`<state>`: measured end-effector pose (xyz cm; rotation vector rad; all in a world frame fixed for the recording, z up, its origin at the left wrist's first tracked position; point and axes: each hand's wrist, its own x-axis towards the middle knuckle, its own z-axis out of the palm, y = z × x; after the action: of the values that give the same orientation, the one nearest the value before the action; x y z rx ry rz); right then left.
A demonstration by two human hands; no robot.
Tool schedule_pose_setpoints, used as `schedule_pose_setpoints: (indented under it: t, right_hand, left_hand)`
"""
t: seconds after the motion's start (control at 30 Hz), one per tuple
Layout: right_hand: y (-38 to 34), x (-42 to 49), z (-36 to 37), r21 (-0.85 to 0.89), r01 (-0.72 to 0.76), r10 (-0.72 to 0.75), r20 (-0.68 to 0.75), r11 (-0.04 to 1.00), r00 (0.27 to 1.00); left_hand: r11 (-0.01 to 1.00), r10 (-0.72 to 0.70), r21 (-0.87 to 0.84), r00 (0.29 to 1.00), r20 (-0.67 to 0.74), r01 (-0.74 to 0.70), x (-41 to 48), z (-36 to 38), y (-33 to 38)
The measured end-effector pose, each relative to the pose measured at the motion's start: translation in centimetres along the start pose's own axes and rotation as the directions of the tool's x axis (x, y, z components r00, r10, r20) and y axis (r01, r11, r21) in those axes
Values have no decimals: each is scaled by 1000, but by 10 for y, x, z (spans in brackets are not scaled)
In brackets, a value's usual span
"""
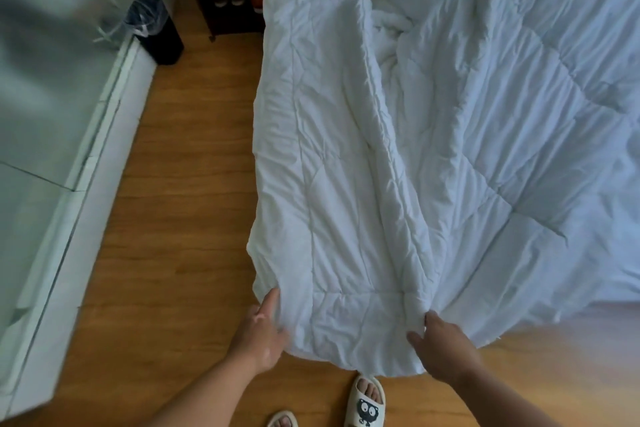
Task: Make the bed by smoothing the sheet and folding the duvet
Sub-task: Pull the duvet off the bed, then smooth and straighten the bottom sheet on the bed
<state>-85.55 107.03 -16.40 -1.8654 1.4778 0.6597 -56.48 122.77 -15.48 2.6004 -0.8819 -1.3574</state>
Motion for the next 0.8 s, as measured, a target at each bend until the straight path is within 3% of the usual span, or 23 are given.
schedule_pose_setpoints:
  t: [0.43,0.6,0.8]
  right_hand:
    - [-71,-161,-85,-52,11,-3,156,999,988]
    - [-149,-164,-105,27,-82,78,125,996,989]
    - [-267,-145,-113,271,-214,208,51,939,977]
  left_hand:
    - [972,-211,123,974,88,199,-148,-129,-78]
    - [975,-207,108,973,104,196,-126,-207,-134]
    - [988,-136,104,964,227,115,-71,-334,-199]
